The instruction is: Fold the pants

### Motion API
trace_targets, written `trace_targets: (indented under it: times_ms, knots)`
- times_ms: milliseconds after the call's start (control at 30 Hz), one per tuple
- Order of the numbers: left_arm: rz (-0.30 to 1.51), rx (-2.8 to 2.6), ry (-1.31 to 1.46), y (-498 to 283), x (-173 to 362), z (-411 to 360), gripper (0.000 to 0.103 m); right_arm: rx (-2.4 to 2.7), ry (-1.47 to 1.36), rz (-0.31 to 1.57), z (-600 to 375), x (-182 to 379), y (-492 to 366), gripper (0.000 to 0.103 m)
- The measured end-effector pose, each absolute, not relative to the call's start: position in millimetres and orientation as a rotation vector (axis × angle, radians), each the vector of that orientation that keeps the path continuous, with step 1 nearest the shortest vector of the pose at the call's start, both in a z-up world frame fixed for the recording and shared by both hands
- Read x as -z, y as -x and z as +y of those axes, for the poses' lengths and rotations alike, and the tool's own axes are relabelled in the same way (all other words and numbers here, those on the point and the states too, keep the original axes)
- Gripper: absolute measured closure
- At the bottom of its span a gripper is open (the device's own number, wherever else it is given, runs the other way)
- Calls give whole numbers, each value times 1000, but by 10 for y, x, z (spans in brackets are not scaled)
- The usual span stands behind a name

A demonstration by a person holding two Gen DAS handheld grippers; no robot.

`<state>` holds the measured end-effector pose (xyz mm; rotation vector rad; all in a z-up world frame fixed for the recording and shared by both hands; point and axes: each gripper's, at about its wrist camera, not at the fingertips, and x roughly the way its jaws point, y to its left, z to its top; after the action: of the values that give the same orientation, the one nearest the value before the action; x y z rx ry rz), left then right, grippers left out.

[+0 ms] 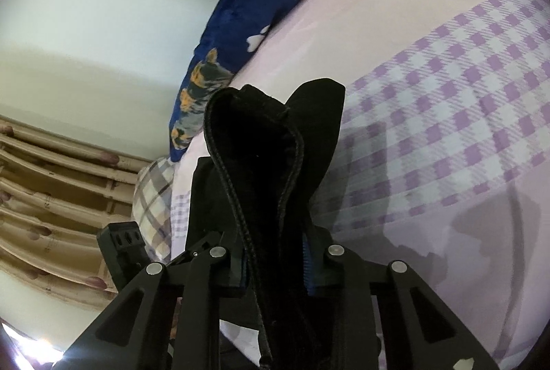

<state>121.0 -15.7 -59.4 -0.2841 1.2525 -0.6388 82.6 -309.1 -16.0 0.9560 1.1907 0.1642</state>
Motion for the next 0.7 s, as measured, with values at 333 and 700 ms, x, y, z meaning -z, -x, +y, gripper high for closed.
trace_targets:
  times_ms: [333, 700]
  knots:
    - [1217, 565, 296, -1277, 512, 220, 87, -250, -981, 1216, -2659, 251, -1122, 81]
    - [1184, 500, 245, -1978, 542, 435, 87, -274, -986, 1220, -2436, 505, -1890, 81]
